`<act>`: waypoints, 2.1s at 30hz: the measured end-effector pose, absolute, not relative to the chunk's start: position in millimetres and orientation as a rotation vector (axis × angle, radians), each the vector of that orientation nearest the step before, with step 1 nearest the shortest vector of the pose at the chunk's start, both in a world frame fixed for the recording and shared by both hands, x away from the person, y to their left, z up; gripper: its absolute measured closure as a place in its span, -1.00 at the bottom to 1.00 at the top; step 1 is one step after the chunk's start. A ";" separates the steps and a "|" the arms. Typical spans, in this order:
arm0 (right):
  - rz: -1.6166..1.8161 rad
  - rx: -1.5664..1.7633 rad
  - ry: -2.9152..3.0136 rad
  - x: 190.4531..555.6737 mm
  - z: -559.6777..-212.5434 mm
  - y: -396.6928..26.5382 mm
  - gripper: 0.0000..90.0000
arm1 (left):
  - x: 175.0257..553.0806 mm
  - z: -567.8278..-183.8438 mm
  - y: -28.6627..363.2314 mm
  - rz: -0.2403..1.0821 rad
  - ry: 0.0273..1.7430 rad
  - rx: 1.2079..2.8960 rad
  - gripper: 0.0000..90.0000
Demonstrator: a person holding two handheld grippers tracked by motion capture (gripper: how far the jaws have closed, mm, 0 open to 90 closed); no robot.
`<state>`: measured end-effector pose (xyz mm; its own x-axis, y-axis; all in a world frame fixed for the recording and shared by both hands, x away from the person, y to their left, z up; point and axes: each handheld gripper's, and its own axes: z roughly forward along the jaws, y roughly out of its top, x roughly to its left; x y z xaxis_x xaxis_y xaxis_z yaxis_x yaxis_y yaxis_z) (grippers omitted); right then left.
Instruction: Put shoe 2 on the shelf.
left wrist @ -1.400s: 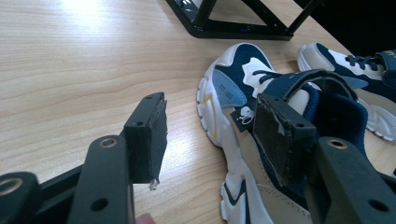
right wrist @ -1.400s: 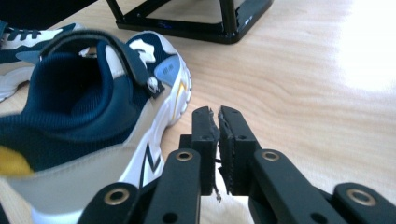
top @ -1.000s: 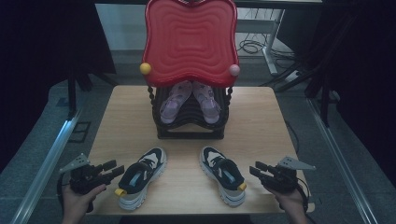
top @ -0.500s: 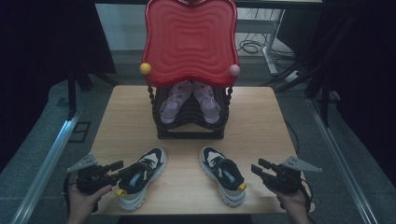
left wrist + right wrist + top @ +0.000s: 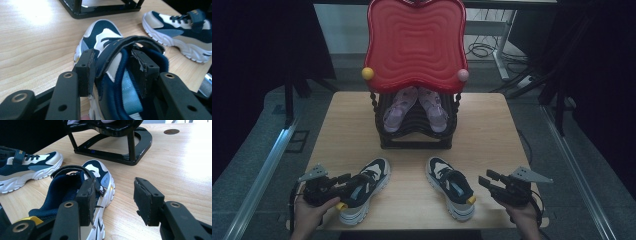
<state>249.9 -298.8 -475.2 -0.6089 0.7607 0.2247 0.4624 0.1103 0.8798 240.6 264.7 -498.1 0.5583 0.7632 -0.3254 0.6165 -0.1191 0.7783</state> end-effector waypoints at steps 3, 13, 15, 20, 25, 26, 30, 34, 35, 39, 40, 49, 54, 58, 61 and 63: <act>1.494 1.212 2.108 251.2 -475.4 -297.6 0.16 | 242.5 -501.1 263.6 0.181 1.138 1.839 0.30; 1.448 1.160 2.183 256.3 -469.5 -280.1 0.17 | 242.8 -503.3 263.7 0.194 1.133 1.853 0.46; 1.448 1.151 2.191 256.6 -469.2 -278.2 0.17 | 242.7 -503.5 263.9 0.193 1.133 1.851 0.46; 1.464 1.120 2.231 260.2 -466.9 -265.4 0.17 | 242.1 -503.5 263.8 0.197 1.135 1.849 0.46; 1.447 1.128 2.266 266.0 -464.7 -254.6 0.16 | 242.0 -503.6 263.8 0.195 1.141 1.845 0.46; 1.438 1.129 2.272 267.4 -465.1 -252.2 0.16 | 241.9 -503.7 263.9 0.195 1.142 1.843 0.46; 1.402 1.142 2.321 272.7 -466.7 -242.4 0.16 | 241.8 -503.4 263.7 0.195 1.146 1.843 0.46; 1.376 1.149 2.350 277.8 -467.5 -235.8 0.17 | 241.3 -503.3 263.8 0.196 1.150 1.841 0.45; 1.358 1.158 2.355 280.1 -468.1 -234.1 0.18 | 241.3 -503.4 264.0 0.195 1.150 1.840 0.45; 1.318 1.180 2.386 283.4 -469.2 -229.5 0.20 | 241.5 -503.4 264.0 0.193 1.150 1.840 0.45; 1.318 1.180 2.386 283.4 -469.2 -229.5 0.20 | 241.5 -503.4 264.1 0.194 1.150 1.840 0.45; 1.211 1.257 2.438 287.8 -476.6 -227.7 0.38 | 241.3 -503.9 263.8 0.192 1.154 1.832 0.44; 1.232 1.295 2.425 289.1 -478.9 -228.9 0.43 | 241.3 -504.0 263.8 0.191 1.155 1.829 0.44; 1.256 1.292 2.404 288.3 -480.5 -229.9 0.47 | 241.3 -504.1 263.7 0.191 1.156 1.828 0.44; 1.288 1.296 2.387 287.2 -482.5 -231.9 0.51 | 241.1 -504.1 263.5 0.192 1.159 1.826 0.45; 1.296 1.297 2.384 286.8 -482.9 -232.2 0.52 | 240.9 -504.2 263.5 0.193 1.160 1.823 0.45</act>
